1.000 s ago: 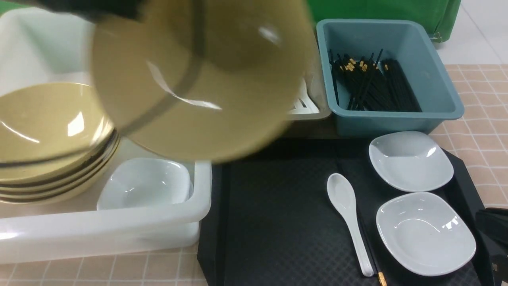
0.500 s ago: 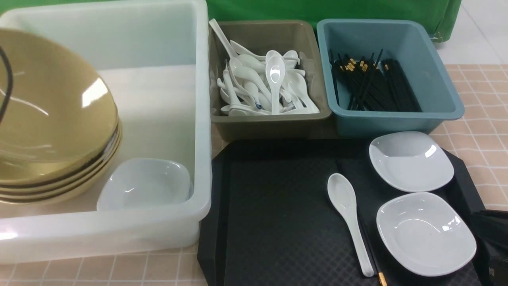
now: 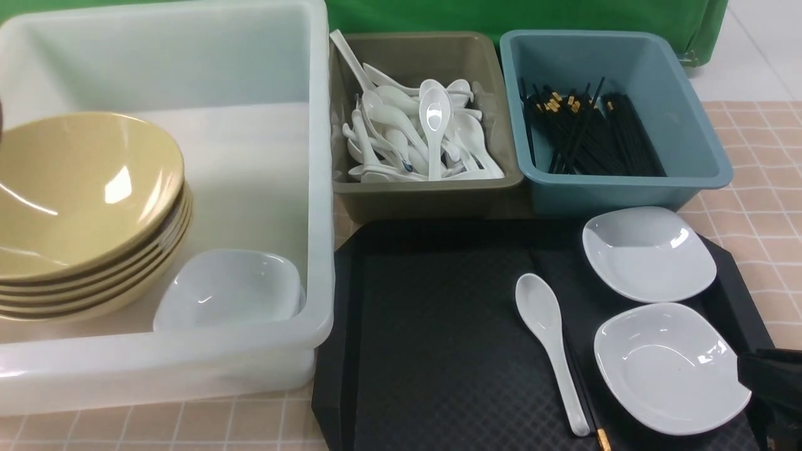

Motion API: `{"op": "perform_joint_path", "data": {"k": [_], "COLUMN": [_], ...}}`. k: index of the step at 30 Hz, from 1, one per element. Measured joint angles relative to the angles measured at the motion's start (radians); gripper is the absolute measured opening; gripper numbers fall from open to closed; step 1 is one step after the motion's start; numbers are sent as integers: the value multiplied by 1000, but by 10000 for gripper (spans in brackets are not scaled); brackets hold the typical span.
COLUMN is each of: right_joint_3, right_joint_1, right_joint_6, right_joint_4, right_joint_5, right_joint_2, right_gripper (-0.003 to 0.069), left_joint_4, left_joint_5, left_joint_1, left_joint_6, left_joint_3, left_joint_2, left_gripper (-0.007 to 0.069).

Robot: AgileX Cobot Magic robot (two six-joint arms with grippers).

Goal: On brown table put chopsticks spoon bowls plates into blue grey white boxes.
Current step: 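Place the tan bowl onto the bowl stack in the left bin with the left gripper, then reach for and grasp the small white dish on the black tray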

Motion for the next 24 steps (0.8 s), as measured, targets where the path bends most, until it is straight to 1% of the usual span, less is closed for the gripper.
{"op": "perform_joint_path", "data": {"k": [1, 2, 4, 5, 6, 7, 8, 9, 11, 13, 16, 18, 21, 24], "right_joint_3": [0, 0, 0, 0, -7, -15, -18, -44, -93, -159, -243, -320, -370, -390], "right_joint_1": [0, 0, 0, 0, 0, 0, 0, 0, 0, 0, 0, 0, 0, 0], "right_joint_6": [4, 4, 11, 11, 12, 13, 13, 13, 31, 85, 145, 170, 178, 180], "right_joint_4": [0, 0, 0, 0, 0, -2, -4, -15, -56, -125, -206, -255, -268, -277], "right_joint_5": [0, 0, 1, 2, 7, 13, 14, 25, 43, 63, 83, 101, 107, 106], "right_joint_2": [5, 5, 32, 50, 80, 101, 113, 152, 221, 311, 429, 561, 700, 778], "right_gripper": [221, 221, 291, 316, 360, 384, 390, 428, 466, 489, 501, 502, 502, 502], "left_joint_4": [-20, -30, -98, -132, -178, -212, -212, -264, -309, -331, -332, -331, -326, -313], "left_joint_5": [1, 1, -8, -18, -35, -51, -51, -78, -103, -118, -119, -119, -123, -124], "left_joint_1": [-6, -8, -49, -79, -128, -166, -174, -225, -277, -315, -336, -340, -340, -340], "left_joint_6": [22, 34, 120, 169, 242, 298, 298, 376, 472, 539, 577, 595, 598, 598], "left_joint_3": [0, 0, 9, 22, 52, 79, 85, 131, 195, 267, 359, 461, 556, 607], "left_joint_2": [-34, -41, -119, -153, -197, -235, -243, -303, -384, -473, -567, -649, -724, -761], "left_gripper": [435, 430, 375, 340, 283, 236, 236, 158, 71, 17, 1, 1, 1, 1]}}
